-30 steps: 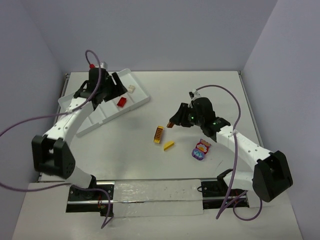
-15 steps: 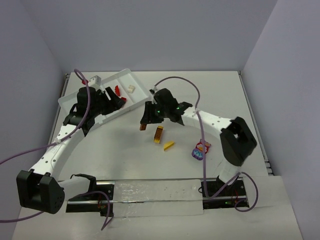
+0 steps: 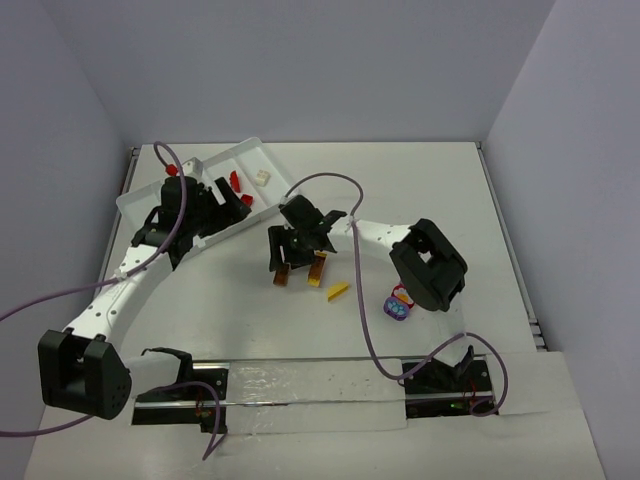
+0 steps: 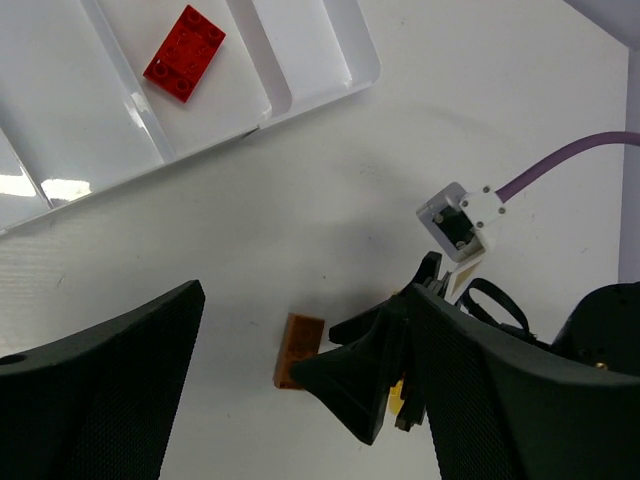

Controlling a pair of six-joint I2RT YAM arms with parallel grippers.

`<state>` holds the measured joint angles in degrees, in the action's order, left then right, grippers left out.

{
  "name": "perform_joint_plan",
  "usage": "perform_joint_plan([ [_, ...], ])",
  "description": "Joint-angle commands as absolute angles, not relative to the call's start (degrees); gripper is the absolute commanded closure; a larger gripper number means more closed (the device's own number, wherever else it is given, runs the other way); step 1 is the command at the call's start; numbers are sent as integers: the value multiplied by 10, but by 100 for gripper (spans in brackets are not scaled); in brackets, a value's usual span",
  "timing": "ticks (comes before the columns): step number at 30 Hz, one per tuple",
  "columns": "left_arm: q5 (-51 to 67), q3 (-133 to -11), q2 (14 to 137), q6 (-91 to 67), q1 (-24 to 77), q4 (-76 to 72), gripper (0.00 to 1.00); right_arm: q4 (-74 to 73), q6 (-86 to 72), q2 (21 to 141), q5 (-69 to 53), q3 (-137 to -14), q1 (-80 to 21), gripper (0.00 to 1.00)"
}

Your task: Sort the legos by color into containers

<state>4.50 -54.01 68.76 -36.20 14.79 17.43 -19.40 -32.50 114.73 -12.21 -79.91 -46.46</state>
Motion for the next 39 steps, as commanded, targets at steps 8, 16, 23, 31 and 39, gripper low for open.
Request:
perform_joint_plan([
  [8, 14, -507, 710, -365, 169, 175, 16, -184, -305, 994, 10, -749, -455, 28],
  [16, -88, -547, 811, -353, 304, 194, 14, -156, -316, 760, 120, -562, -384, 28],
  [23, -95, -570, 902, -319, 346, 204, 2, -181, -305, 642, 112, -518, -298, 27],
  [31, -128, -612, 977, -303, 393, 247, 4, -173, -309, 636, 82, -525, -294, 27],
  [39, -138, -613, 993, -305, 417, 241, 11, -169, -308, 636, 79, -530, -294, 27],
])
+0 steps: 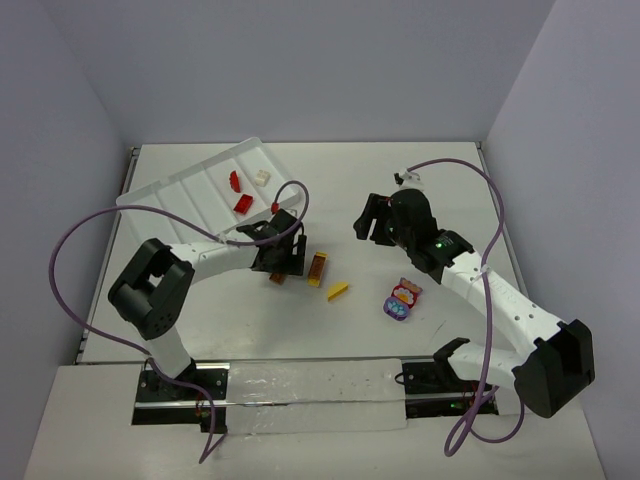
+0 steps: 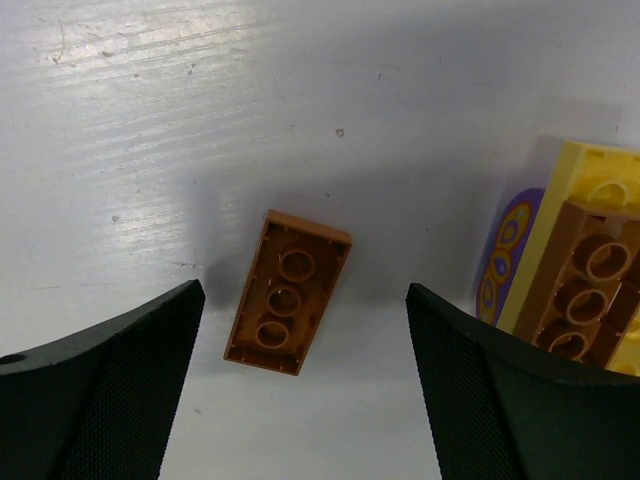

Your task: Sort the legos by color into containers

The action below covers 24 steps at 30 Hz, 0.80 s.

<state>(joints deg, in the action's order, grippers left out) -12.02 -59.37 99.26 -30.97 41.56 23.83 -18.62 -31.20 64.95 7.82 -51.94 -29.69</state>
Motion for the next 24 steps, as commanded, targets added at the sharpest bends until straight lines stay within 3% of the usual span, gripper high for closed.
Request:
perform_joint_plan([
  [1, -140, -616, 996, -304, 417, 243, 13, -169, -308, 637, 78, -530, -294, 27],
  [6, -153, -624, 1019, -305, 417, 254, 28, -168, -308, 643, 75, -529, -294, 27],
  [15, -170, -637, 1042, -300, 416, 266, 39, -164, -308, 646, 67, -533, -294, 27],
  [24, -185, -668, 990, -305, 354, 273, 91, -165, -304, 646, 54, -540, -294, 27],
])
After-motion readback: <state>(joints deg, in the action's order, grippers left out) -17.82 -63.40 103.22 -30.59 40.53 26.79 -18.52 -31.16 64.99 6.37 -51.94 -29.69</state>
